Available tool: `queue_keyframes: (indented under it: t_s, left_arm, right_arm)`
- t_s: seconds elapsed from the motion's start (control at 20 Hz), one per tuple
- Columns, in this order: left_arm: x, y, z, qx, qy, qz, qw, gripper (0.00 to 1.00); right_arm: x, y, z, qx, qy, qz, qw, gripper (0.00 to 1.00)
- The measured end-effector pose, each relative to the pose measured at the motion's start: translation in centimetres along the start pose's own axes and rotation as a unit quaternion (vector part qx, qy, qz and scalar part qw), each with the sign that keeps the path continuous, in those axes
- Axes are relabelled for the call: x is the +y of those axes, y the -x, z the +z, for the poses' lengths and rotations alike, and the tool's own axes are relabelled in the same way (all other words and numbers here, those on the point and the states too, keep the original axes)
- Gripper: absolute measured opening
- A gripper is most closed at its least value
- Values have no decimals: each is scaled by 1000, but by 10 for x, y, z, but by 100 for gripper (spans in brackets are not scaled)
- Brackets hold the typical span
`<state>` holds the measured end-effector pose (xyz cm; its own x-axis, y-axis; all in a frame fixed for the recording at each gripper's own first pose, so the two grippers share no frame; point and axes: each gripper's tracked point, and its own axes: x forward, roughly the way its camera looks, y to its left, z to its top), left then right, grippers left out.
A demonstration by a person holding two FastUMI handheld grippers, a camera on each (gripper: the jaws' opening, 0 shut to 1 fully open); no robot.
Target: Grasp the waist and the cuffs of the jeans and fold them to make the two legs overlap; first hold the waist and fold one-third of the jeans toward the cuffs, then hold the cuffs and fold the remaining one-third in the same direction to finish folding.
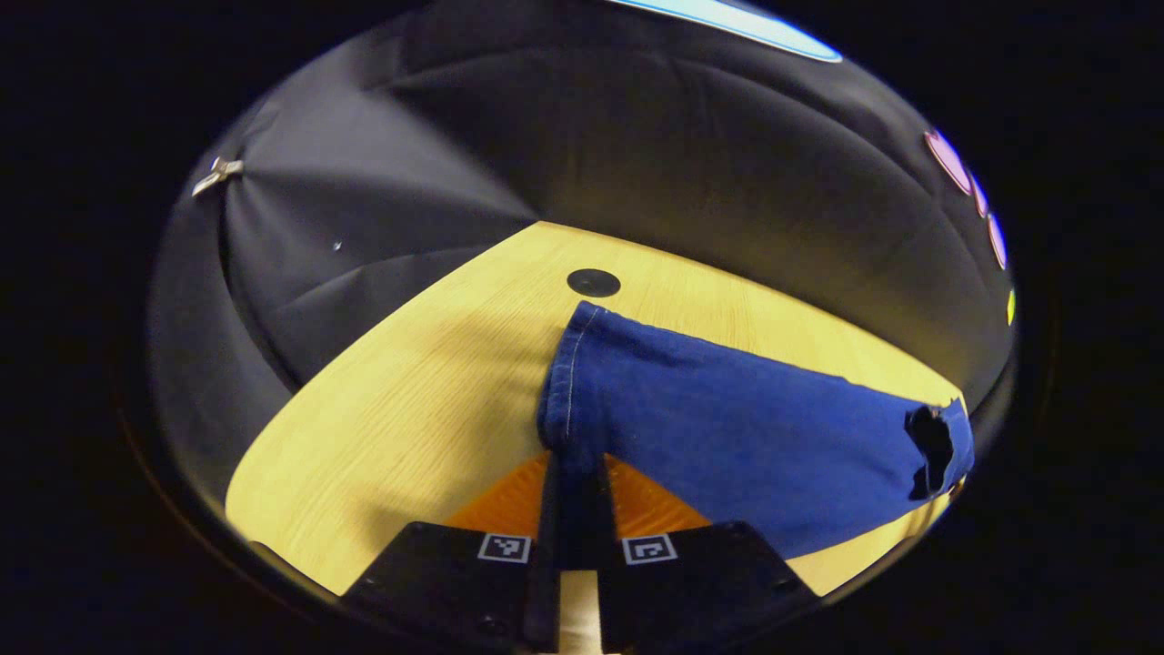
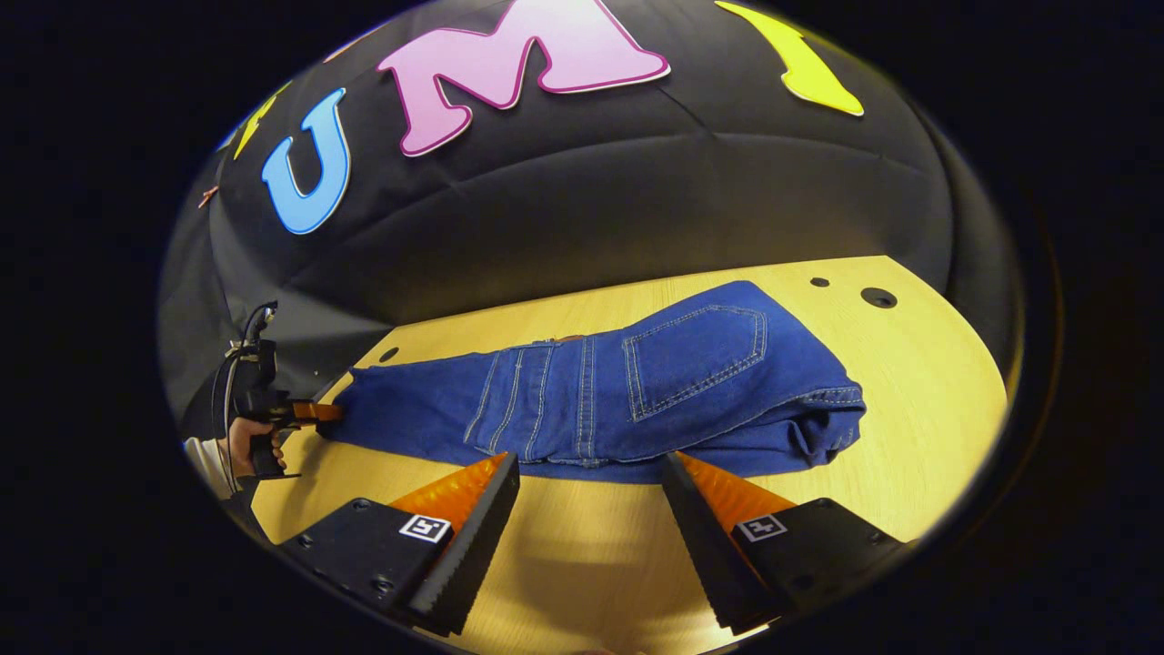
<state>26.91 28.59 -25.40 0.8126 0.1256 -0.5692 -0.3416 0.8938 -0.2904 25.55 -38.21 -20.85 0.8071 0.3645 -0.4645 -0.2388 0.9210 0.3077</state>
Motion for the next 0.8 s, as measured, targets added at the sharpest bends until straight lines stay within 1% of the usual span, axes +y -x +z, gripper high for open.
queue_keyframes:
  t_s: [0.15,0.2,0.25,0.3,0.4,0.5,0.6,0.7,0.8]
  left_arm:
    - [-11,-1,-1,-9,28,-34,999,16]
    - [-16,-3,-1,-10,42,-49,998,10]
    - [-20,-4,-1,-13,62,-62,996,8]
    - [-24,-4,-3,-14,84,-73,994,7]
    - [-26,-7,-1,-24,132,-79,988,7]
    - [-29,-1,13,-48,161,-90,982,6]
    - [-42,11,32,-78,149,-109,980,6]
    - [-65,27,50,-91,131,-130,979,6]
    - [-92,45,71,-99,131,-155,974,6]
  right_arm:
    - [-4,1,-3,5,-1,2,1000,98]
    - [-6,1,-5,7,-1,0,1000,98]
    - [-8,2,-6,8,-1,-2,1000,98]
    - [-10,1,-6,10,-3,-4,1000,98]
    - [-15,1,-3,10,-11,-8,1000,98]
    - [-20,2,5,3,-16,-15,1000,98]
    - [-29,3,13,-6,-18,-25,1000,98]
    - [-38,6,18,-11,-17,-38,999,98]
    - [-45,8,20,-11,-19,-47,999,98]
